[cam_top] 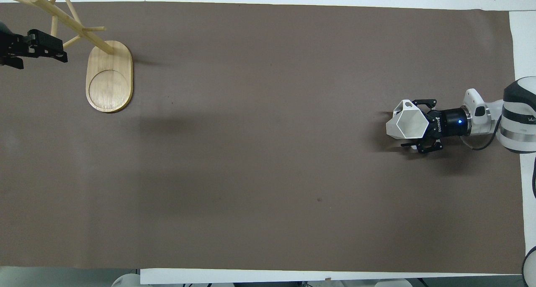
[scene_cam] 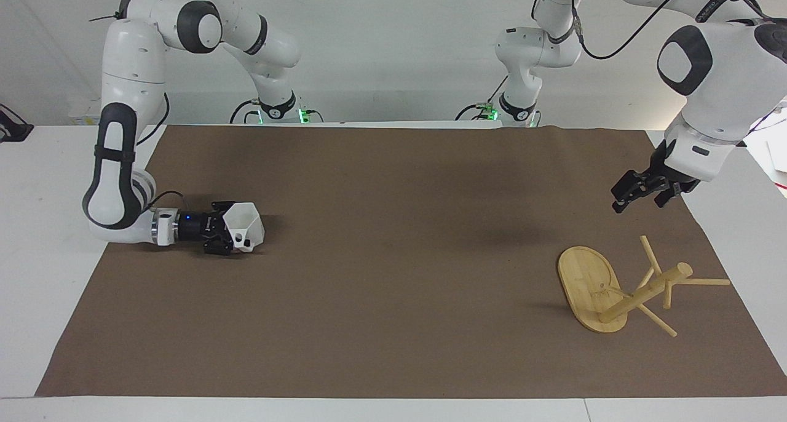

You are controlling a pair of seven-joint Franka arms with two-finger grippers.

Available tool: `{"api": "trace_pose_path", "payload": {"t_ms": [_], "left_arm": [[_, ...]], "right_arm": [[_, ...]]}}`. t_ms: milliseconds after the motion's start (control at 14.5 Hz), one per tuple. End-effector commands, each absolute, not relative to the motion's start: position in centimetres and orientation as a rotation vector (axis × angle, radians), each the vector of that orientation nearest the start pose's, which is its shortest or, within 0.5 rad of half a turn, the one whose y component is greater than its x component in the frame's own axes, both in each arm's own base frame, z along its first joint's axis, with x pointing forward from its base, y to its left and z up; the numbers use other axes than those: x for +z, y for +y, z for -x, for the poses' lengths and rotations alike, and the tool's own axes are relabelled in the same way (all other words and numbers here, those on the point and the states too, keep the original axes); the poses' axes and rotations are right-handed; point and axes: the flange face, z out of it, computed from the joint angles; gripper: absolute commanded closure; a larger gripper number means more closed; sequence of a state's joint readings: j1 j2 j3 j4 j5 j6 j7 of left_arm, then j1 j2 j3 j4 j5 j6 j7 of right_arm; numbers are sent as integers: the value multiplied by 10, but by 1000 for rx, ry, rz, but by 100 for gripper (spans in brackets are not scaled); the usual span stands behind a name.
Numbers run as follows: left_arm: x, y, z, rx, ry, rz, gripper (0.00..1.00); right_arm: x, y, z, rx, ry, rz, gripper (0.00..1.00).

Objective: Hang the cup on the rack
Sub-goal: 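Lift the cup with the right gripper while the left gripper reaches over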

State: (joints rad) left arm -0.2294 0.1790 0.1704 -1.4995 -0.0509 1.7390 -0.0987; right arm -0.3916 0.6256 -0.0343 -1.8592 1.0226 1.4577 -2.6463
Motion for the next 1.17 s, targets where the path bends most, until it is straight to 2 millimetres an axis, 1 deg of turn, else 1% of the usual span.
{"api": "trace_pose_path", "payload": {"t_ms": [0,138,207,276,345,414,483,552,621,759,828,966,1034,1103], "left_arm": [[571,-46,-611,-108,-49,3160,0],[571,-46,-611,-108,-51,3160,0],[571,-46,-611,-108,-49,3160,0],[571,-46,-611,-108,-51,3160,0],[571,-46,-611,-108,-51,3160,0],[571,-46,-611,-108,-51,3160,0],[571,-46,-611,-108,-51,3160,0],[571,-46,-611,-108,-49,3160,0],[571,-47,-611,-110,-61,3160,0],[571,-58,-608,-102,-32,3162,0],[573,-65,-606,-106,-13,3164,0],[573,-78,-603,-97,12,3172,0],[574,-96,-598,-74,48,3174,0],[575,-120,-592,-59,46,3177,0]], "right_arm": [[192,-124,-539,-1085,-1498,1259,0],[193,-118,-541,-1078,-1503,1247,1],[194,-111,-542,-1069,-1506,1235,6],[195,-107,-544,-1063,-1509,1230,15],[195,-104,-544,-1059,-1510,1224,35],[198,-102,-546,-1062,-1514,1221,46],[210,-91,-553,-1071,-1522,1206,54],[223,-78,-558,-1044,-1516,1213,55],[232,-62,-563,-995,-1484,1234,55],[259,-7,-579,-989,-1437,1227,55],[264,20,-587,-1003,-1433,1242,55],[276,77,-601,-1022,-1362,1307,55],[280,100,-607,-1021,-1337,1358,55],[285,125,-610,-1023,-1338,1397,55]]}}
